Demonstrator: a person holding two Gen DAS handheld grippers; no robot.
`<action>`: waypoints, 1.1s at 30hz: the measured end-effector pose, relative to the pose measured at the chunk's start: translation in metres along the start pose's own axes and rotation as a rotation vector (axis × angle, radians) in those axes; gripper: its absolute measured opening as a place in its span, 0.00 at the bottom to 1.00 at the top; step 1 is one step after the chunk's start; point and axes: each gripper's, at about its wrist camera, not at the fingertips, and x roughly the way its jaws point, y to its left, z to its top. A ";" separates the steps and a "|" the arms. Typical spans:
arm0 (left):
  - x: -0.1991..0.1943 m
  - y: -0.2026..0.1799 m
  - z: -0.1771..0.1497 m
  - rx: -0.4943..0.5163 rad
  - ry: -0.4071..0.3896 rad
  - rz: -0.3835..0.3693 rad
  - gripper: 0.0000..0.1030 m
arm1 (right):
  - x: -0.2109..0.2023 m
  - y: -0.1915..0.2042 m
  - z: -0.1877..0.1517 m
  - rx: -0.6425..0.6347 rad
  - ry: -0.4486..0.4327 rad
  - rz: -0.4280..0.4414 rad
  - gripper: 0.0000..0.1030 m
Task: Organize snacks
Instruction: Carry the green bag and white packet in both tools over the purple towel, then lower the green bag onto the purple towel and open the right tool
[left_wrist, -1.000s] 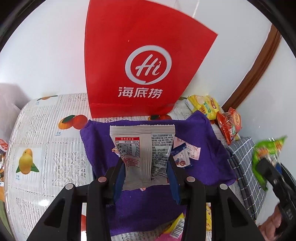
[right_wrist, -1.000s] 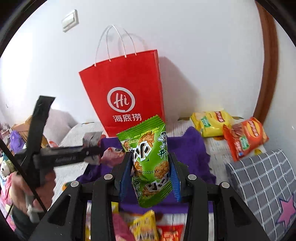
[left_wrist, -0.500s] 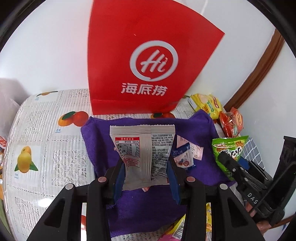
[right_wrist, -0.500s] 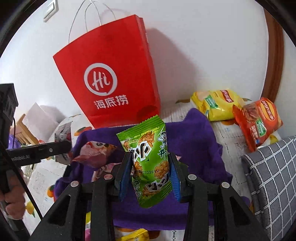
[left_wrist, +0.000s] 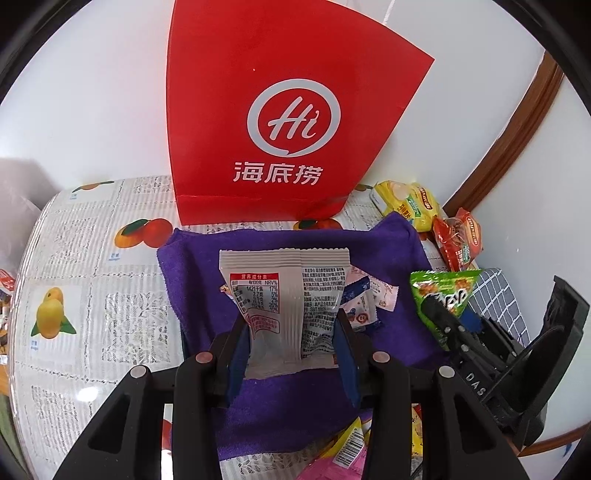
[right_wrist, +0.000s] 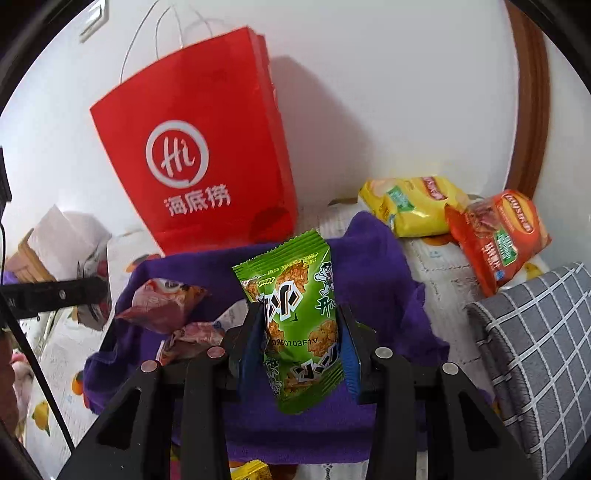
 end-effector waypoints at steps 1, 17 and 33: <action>0.000 0.000 0.000 -0.001 0.002 -0.001 0.39 | 0.002 0.000 -0.001 0.004 0.009 0.009 0.38; -0.002 -0.008 -0.003 0.018 0.004 -0.002 0.39 | 0.014 0.002 -0.006 -0.022 0.048 -0.023 0.38; -0.003 -0.005 -0.002 0.011 0.005 0.004 0.39 | 0.024 0.001 -0.009 -0.019 0.094 -0.029 0.38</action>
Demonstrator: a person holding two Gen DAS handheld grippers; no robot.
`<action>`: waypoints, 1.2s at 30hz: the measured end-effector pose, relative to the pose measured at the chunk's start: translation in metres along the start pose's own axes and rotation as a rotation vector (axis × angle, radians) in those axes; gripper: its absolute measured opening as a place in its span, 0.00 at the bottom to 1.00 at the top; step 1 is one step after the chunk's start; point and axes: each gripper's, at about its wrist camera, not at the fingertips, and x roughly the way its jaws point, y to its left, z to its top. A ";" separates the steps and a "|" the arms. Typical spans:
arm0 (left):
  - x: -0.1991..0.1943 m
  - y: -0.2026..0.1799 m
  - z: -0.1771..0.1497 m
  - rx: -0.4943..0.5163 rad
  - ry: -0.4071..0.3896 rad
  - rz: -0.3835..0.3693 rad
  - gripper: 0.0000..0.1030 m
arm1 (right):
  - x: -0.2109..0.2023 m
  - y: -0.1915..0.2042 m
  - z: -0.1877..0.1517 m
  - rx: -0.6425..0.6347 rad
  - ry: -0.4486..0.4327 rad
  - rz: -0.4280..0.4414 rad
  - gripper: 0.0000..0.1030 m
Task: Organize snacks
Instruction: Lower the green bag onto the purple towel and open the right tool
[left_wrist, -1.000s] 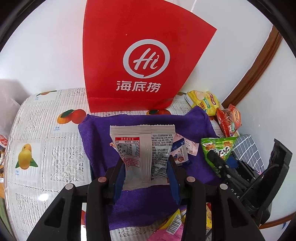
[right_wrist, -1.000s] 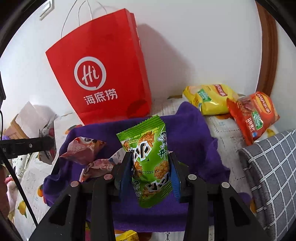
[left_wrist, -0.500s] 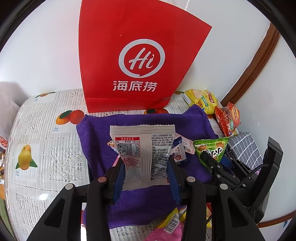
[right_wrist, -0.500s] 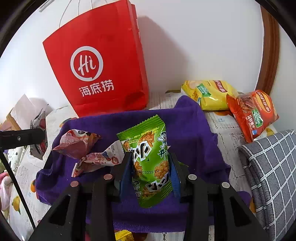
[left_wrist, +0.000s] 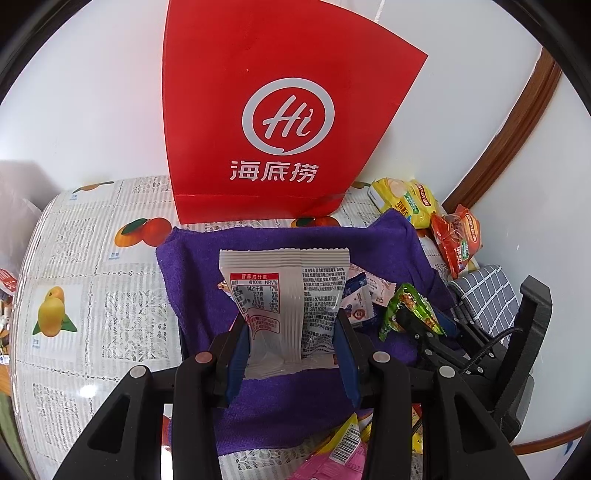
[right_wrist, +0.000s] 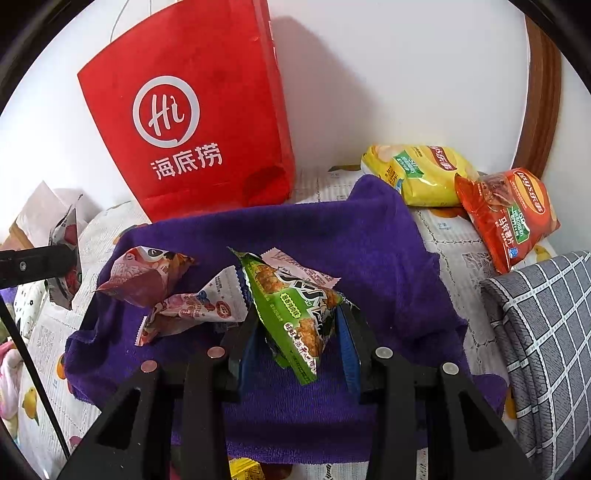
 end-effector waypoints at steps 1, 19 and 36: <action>0.000 0.000 0.000 0.001 0.000 0.001 0.39 | 0.000 0.000 0.000 -0.001 0.001 -0.001 0.38; 0.012 0.001 -0.004 0.001 0.047 0.035 0.39 | 0.006 0.003 -0.003 -0.016 0.031 -0.006 0.50; 0.024 0.000 -0.005 0.013 0.080 0.061 0.39 | -0.011 0.000 0.001 0.024 -0.054 0.007 0.65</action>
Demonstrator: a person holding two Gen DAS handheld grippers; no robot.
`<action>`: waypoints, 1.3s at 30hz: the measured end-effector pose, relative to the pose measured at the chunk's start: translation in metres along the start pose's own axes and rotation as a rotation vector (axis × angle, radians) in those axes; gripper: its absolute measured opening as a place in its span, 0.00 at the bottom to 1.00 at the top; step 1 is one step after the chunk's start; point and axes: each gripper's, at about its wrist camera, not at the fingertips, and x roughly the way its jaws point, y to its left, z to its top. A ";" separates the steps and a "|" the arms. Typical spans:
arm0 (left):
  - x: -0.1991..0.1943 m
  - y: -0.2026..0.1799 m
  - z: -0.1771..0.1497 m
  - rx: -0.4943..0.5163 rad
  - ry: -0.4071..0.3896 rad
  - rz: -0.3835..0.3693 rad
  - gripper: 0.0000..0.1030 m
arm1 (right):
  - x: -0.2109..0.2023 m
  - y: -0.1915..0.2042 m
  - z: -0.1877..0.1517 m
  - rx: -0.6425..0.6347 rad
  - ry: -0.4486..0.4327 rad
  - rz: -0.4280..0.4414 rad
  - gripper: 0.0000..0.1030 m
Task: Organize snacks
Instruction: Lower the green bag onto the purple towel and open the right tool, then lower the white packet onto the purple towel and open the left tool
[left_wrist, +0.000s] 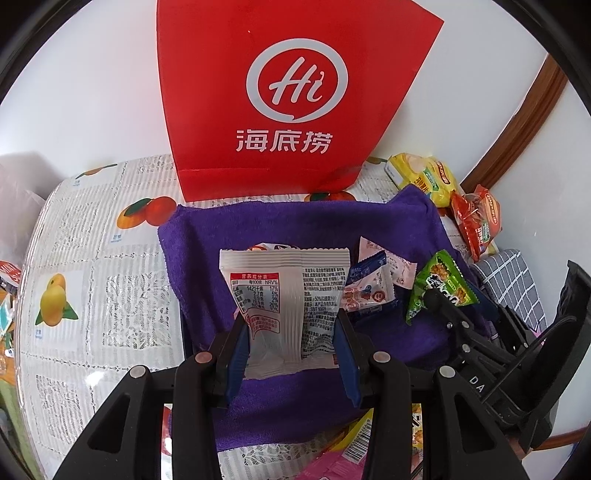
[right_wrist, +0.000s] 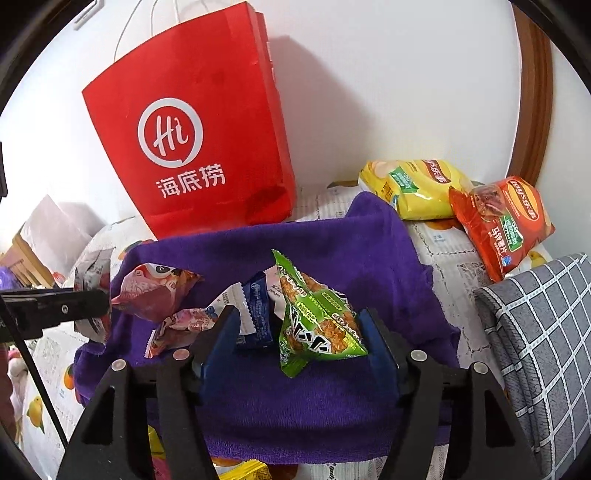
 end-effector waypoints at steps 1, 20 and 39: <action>0.000 -0.001 0.000 0.002 0.001 0.000 0.39 | 0.000 -0.001 0.000 0.006 -0.001 0.000 0.65; 0.007 -0.001 -0.001 0.009 0.029 0.002 0.41 | -0.004 -0.006 0.001 0.045 -0.008 0.018 0.65; 0.000 0.000 0.000 -0.002 0.015 -0.022 0.58 | -0.005 -0.005 0.001 0.046 -0.008 0.019 0.65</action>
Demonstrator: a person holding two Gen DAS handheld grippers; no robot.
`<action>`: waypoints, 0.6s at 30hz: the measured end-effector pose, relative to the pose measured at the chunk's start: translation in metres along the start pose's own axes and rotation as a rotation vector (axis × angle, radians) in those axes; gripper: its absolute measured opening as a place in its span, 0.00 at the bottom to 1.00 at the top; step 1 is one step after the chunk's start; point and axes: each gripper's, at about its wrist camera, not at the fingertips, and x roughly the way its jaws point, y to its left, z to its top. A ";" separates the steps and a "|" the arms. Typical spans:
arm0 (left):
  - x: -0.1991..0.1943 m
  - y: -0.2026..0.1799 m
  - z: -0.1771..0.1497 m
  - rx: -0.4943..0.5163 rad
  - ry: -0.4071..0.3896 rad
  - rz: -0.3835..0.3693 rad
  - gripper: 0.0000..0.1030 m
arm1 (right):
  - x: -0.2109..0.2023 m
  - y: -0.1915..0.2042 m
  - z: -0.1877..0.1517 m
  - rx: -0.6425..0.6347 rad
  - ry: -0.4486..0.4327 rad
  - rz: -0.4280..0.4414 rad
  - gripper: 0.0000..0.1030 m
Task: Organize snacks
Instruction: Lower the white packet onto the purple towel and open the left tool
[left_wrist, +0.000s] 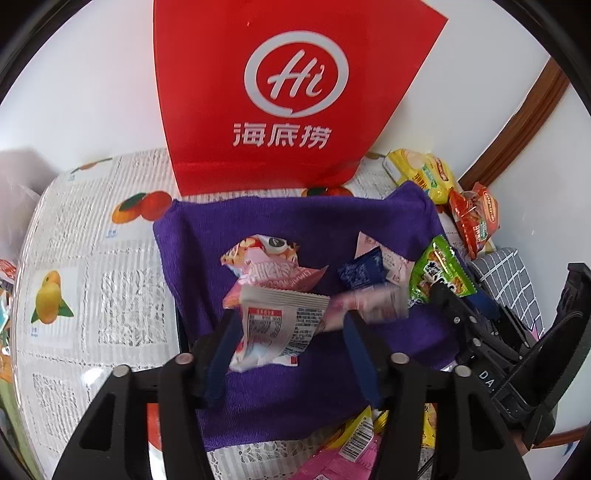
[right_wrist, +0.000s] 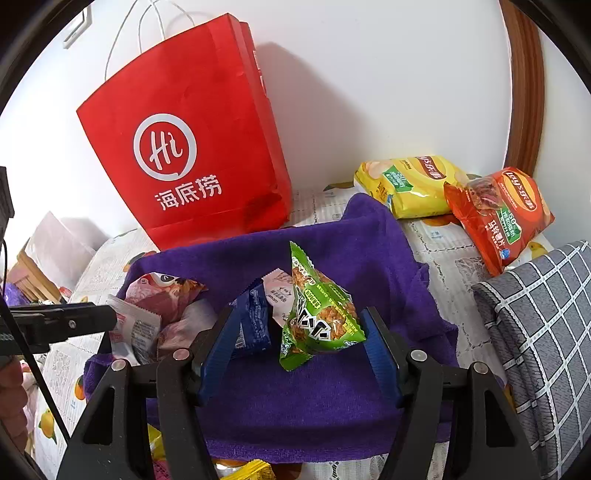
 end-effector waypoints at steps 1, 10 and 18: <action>-0.001 0.000 0.000 0.001 -0.005 0.000 0.58 | 0.000 0.000 0.000 0.000 0.000 0.000 0.65; -0.013 0.002 0.003 -0.008 -0.031 -0.011 0.58 | -0.006 0.003 0.000 0.005 -0.011 0.024 0.65; -0.024 0.006 0.005 -0.024 -0.063 -0.028 0.58 | -0.040 0.010 -0.011 0.026 -0.050 0.056 0.65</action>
